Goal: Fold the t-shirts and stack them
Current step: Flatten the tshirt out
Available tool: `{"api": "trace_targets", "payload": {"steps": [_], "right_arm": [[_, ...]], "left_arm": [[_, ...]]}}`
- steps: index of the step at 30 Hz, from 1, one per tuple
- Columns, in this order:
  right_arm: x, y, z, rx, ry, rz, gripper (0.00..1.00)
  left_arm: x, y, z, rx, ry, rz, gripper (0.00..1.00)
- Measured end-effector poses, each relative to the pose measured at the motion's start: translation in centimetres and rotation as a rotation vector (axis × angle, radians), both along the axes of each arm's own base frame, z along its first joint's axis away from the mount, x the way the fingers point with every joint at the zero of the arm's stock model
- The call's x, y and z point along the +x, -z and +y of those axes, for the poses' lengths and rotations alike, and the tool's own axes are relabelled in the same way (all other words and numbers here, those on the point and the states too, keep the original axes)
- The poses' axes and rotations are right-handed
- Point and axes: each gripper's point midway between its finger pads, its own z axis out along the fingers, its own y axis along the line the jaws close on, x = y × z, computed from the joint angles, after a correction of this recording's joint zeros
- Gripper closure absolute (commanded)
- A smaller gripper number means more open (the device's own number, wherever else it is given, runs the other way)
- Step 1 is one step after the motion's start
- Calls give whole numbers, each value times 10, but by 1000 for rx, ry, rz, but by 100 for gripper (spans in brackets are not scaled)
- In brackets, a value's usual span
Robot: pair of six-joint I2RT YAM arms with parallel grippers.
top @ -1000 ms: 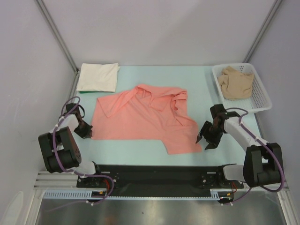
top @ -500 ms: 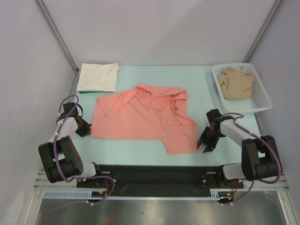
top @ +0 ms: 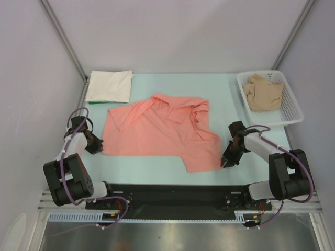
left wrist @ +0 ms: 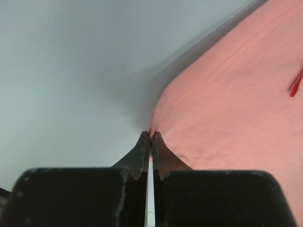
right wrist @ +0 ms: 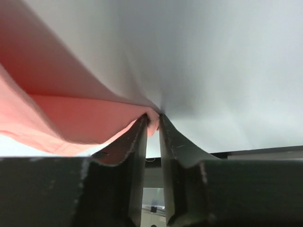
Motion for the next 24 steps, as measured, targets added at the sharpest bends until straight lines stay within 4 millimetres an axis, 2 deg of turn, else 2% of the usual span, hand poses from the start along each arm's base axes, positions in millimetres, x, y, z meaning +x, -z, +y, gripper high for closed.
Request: {"api": "trace_targets", "payload": {"steps": [1,3,9,12,15,18,21,24], "right_arm": [[0,0,1,3,3,-3,89],[2,0,3,15,11,-14,100],[4,-3,3,11,13,-24,100],[21,-23,-1,-22,15,-100,100],[76,-79,-6,-43,52,-301,100],[127,-142,-15,-49,108,-515,100],[153,-197,-34,-78,166,-671,100],[162,-250,-48,-97,196,-816,100]], "left_arm": [[0,-1,0,1,0,-3,100],[1,-2,0,3,0,-11,100],[3,-10,0,16,8,-38,100],[8,-29,-3,36,34,-75,100],[30,-73,-8,75,76,-182,100],[62,-131,-14,114,117,-343,100],[82,-187,-17,142,137,-488,100],[93,-250,-23,161,168,-653,100]]}}
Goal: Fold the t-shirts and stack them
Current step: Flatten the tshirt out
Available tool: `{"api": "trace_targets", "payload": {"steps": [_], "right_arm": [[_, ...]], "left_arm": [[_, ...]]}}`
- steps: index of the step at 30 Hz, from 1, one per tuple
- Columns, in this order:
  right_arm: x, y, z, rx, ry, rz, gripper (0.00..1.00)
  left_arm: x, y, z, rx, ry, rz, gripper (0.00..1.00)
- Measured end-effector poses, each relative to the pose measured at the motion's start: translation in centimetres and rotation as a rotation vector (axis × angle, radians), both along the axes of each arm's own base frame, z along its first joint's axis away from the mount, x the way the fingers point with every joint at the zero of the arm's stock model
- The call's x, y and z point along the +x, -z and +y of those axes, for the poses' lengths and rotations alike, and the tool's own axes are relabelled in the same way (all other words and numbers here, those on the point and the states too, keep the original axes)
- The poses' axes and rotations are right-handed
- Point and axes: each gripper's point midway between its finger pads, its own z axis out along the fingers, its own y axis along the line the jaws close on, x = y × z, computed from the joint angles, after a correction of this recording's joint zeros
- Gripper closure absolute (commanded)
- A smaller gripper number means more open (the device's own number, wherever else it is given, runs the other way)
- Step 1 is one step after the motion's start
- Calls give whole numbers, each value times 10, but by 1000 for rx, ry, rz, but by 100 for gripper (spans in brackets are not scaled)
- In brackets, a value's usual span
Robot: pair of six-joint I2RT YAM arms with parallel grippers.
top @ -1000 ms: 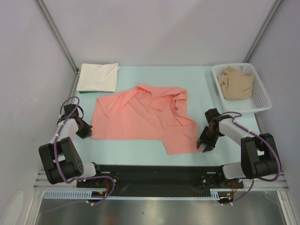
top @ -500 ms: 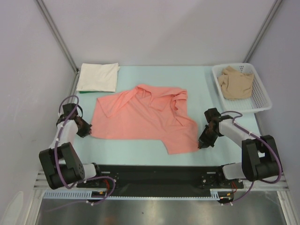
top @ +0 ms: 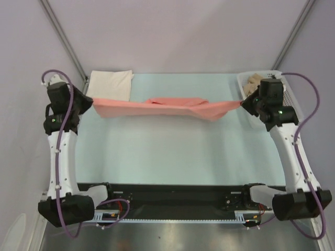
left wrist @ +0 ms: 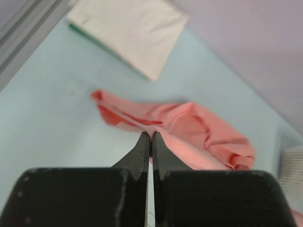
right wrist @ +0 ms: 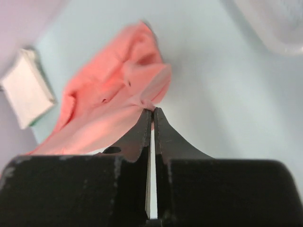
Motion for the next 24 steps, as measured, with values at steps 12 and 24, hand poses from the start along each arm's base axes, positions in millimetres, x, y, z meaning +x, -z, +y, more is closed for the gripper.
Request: {"api": "trace_targets", "payload": {"steps": [12,24], "right_arm": [[-145,-284,-36,-138,52,-902,100],[-260,-386,-56,-215,132,-1257,100]], "left_arm": [[-104,-307,-60,235,232,-809,100],[-191,-369,-54,348,120,-998,100]]}}
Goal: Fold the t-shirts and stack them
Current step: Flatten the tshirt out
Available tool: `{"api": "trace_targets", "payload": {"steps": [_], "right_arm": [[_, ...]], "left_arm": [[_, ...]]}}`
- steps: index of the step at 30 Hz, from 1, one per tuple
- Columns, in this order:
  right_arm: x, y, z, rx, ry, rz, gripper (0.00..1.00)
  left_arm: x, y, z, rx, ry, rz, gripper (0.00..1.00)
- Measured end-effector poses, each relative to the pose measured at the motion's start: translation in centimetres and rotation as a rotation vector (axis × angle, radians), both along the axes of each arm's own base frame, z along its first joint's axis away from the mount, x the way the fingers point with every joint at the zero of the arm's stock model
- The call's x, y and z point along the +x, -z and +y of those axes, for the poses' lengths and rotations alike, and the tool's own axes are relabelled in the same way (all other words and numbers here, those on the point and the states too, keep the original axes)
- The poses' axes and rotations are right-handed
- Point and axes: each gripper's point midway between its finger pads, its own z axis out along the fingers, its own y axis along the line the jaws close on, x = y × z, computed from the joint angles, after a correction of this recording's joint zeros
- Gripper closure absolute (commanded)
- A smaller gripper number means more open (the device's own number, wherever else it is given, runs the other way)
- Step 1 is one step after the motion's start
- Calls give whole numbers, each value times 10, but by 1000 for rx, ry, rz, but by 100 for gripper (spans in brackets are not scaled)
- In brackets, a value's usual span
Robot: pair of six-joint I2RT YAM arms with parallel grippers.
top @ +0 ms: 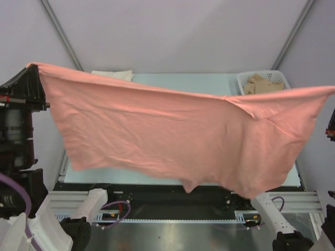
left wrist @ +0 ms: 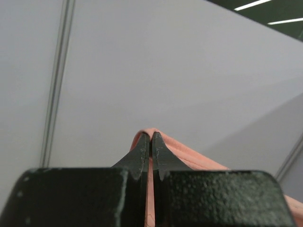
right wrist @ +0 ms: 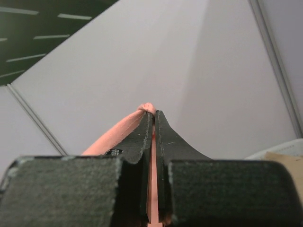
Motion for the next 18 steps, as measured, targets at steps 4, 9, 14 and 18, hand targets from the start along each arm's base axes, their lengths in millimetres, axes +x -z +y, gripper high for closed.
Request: {"api": "trace_targets", "payload": {"steps": [4,9,14,18], "right_arm": [[57,14,6,-12,-6,99,100],[199,102,17,-28,-10,387,100],[310,275,28,-57,-27,806,100],[335,384,32,-92,-44,1047,100]], "left_arm": [[57,38,14,-12,-61,145,100],[177,167,20,4,-69,476,99],[248,379,21,14,-46,922,100],[253,478,17,12,-20,1101,99]]}}
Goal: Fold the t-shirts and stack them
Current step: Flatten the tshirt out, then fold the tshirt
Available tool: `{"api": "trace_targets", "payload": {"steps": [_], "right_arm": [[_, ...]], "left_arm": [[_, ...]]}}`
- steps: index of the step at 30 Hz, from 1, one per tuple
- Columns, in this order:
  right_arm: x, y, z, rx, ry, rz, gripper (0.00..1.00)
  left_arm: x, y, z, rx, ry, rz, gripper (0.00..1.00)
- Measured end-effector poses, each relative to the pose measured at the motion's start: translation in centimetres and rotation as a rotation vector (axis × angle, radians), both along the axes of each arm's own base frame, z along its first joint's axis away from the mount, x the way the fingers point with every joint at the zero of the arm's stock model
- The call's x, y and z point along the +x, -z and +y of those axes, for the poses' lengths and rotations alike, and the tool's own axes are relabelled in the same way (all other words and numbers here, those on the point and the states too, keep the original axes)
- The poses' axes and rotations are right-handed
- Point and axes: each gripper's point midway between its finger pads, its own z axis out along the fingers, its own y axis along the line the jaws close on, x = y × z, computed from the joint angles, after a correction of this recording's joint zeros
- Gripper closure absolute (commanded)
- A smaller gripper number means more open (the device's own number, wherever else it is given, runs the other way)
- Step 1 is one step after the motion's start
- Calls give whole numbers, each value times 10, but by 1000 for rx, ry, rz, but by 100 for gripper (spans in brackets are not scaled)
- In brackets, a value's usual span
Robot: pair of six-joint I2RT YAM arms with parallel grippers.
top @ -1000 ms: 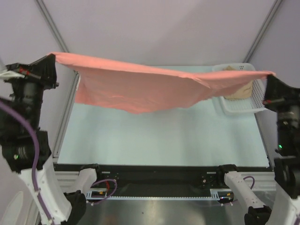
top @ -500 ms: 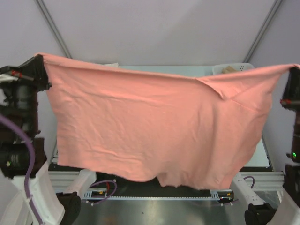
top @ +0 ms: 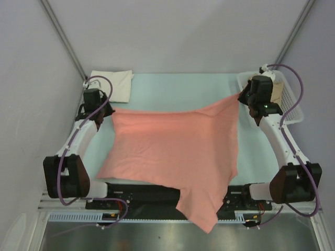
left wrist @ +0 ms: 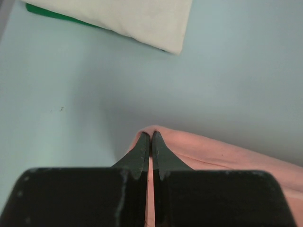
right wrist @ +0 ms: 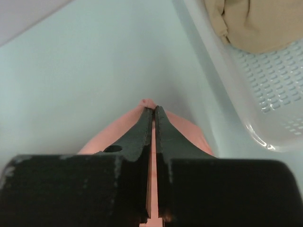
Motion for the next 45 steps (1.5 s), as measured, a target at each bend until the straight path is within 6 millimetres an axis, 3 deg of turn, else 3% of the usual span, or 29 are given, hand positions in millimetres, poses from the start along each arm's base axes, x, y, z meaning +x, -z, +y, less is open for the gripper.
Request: {"api": "trace_targets", "payload": {"steps": [5,10,16,19,23,29,37,45], "right_arm": [[27,51,3,-18,-21,77,100],[59,78,12,-17,-46,140,100],[55,73,20,19,-47,194,100],[40,72,22,53,-33,237,100],[14,75,16,86,-3,316,100],[-27,94,10,103,9,452,100],[-79,114,9,138,-2,578,100],[-110,143,7,158,3,665,100]], "left_arm": [[33,45,-4,-6,20,16,100],[63,81,-4,-10,21,72,100],[95,70,-1,-4,15,54,100],[100,62,0,5,16,42,100],[93,67,4,24,0,78,98],[58,94,12,46,-48,204,99],[33,110,14,44,-67,318,99],[13,130,13,44,-65,429,100]]}}
